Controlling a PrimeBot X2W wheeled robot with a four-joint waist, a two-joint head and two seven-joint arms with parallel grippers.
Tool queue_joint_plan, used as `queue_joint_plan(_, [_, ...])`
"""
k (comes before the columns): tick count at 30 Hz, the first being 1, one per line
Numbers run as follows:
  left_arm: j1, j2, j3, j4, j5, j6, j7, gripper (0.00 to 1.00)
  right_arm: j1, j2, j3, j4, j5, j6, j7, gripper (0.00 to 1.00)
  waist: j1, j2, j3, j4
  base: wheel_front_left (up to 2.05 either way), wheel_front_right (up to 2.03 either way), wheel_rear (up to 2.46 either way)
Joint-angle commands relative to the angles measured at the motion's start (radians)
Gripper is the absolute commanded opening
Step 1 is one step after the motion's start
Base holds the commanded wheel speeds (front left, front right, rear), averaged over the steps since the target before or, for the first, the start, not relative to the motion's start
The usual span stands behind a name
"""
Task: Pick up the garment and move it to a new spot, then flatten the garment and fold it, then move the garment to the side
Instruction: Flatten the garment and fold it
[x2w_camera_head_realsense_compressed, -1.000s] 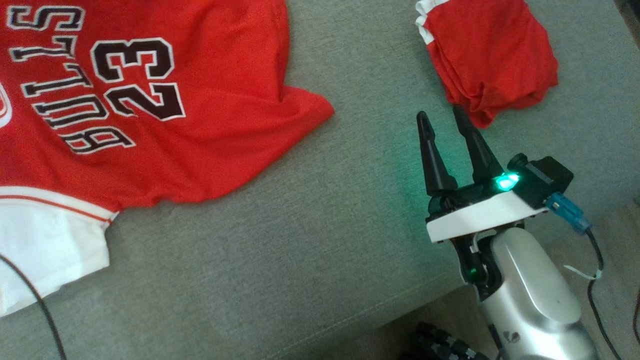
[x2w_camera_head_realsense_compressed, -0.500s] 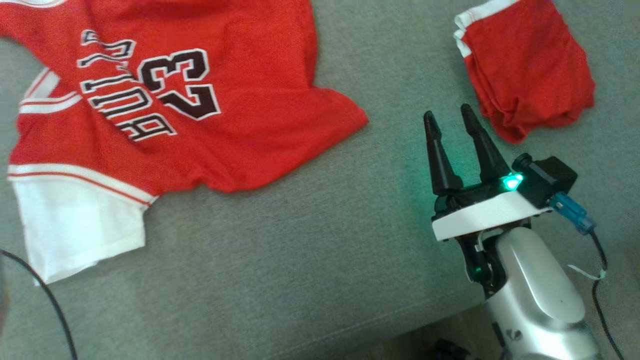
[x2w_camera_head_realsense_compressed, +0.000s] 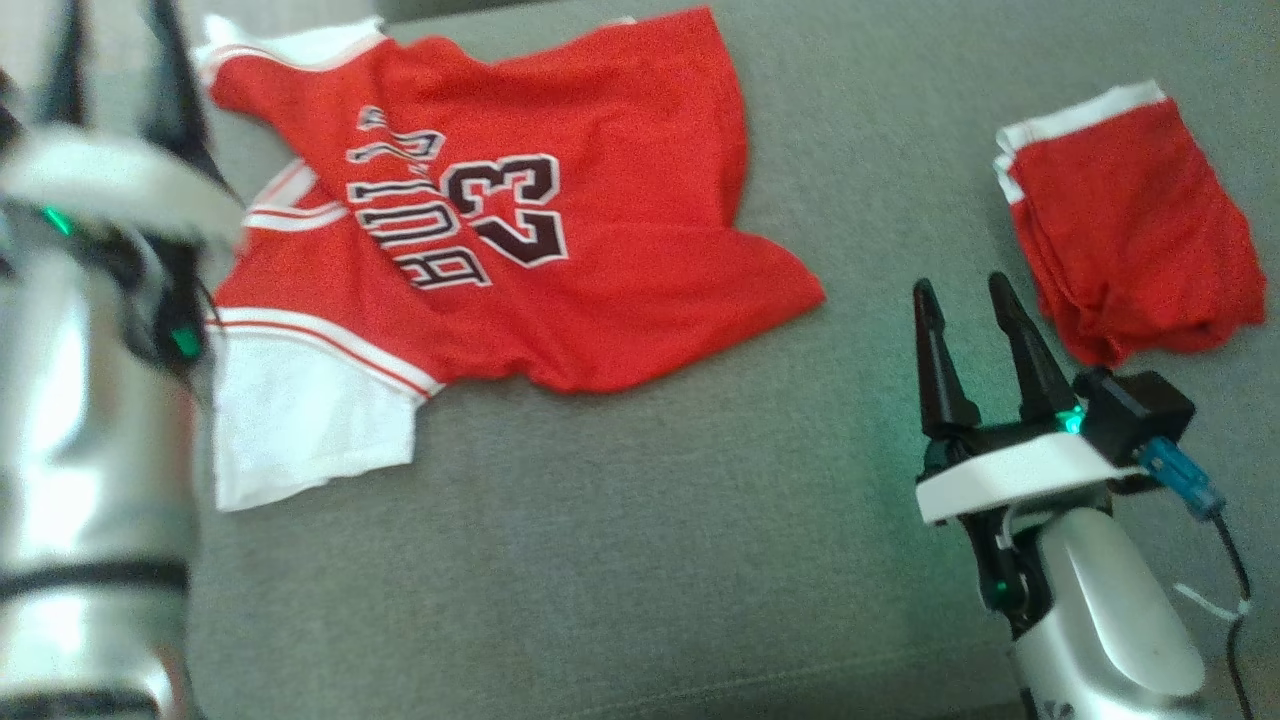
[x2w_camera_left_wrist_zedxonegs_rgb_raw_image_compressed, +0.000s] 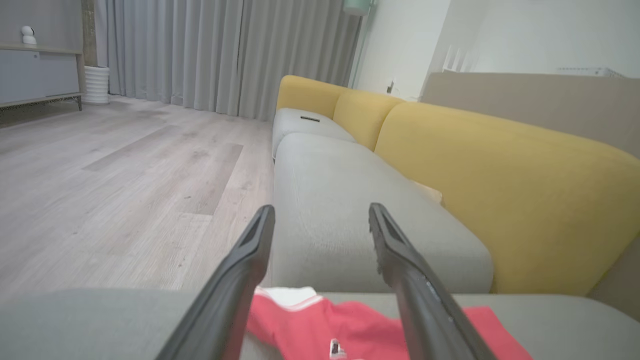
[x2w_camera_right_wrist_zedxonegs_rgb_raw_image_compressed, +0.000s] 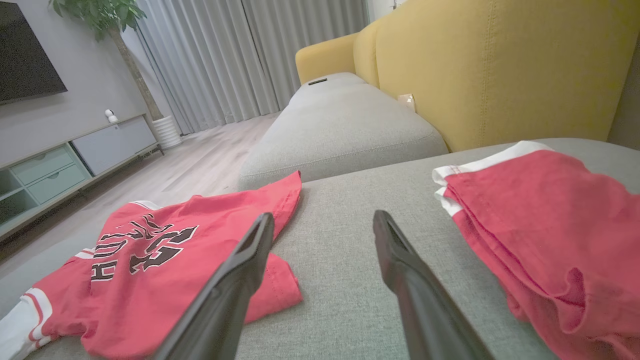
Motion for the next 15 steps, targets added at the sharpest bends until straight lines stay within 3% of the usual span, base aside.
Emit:
queue_joint_plan(1, [0.034,0.034,0.010,-0.066,0.013,-0.006,-0.005,1.00,-0.001,-0.001,0.006,-0.031,-0.010,-0.001,-0.005,1.00,0.0002,0.0000,-0.051,0.049,0.00,0.00,0.00])
queue_joint_plan(9, [0.369,-0.033,-0.045,-0.246,0.047,0.026,-0.005,1.00,0.063,-0.001,-0.031,-0.055,-0.014,-0.001,0.011,1.00,0.0002,0.0000,-0.108,0.097,0.00,0.00,0.00])
queue_joint_plan(15, [0.496,-0.051,-0.070,-0.258,0.066,0.059,-0.005,1.00,0.085,-0.001,-0.030,-0.071,-0.012,-0.001,0.024,1.00,0.0002,0.0000,-0.117,0.100,0.00,0.00,0.00])
